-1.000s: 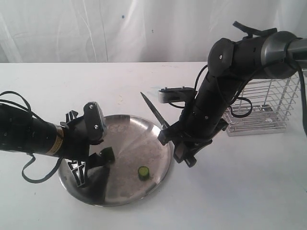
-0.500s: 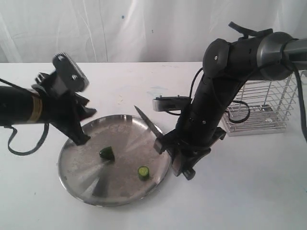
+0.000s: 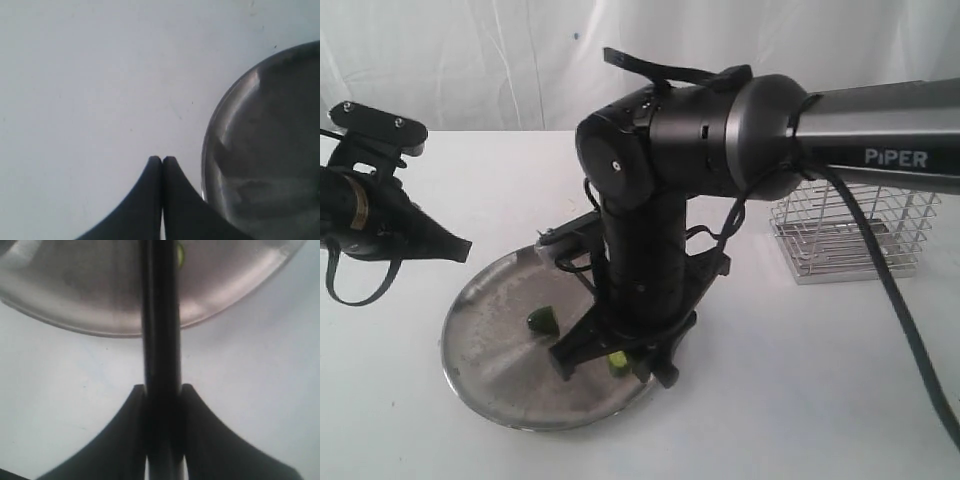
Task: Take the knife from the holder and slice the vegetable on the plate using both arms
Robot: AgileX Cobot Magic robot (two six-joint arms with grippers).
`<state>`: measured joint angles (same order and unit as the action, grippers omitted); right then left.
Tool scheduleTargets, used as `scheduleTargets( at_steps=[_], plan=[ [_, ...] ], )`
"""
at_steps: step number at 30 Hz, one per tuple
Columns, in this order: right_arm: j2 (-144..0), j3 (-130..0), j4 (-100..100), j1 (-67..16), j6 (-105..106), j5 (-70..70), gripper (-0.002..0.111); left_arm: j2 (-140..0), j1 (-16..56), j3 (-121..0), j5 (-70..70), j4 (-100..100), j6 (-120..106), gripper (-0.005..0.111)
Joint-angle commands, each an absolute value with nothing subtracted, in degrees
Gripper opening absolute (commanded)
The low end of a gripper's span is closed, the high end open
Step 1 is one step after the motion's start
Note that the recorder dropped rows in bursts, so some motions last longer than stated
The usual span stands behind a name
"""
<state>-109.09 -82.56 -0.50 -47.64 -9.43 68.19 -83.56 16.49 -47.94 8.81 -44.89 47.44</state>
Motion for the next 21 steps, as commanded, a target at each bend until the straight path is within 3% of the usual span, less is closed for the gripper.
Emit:
scheduleTargets(
  at_steps=[1, 7, 21],
  plan=[
    [-109.6, -85.5, 2.6, -48.5, -10.6, 67.4, 0.000, -82.5, 16.7, -48.1, 12.2, -37.9, 42.6, 0.000],
    [-114.9, -87.9, 16.6, -45.6, -8.1, 70.0, 0.000, -80.1, 16.7, -48.0, 9.7, -36.6, 40.4, 0.000],
    [-115.4, -88.5, 17.7, -48.9, -19.3, 69.2, 0.000, -85.4, 16.7, -43.5, -10.7, -36.2, 40.4, 0.000]
  ],
)
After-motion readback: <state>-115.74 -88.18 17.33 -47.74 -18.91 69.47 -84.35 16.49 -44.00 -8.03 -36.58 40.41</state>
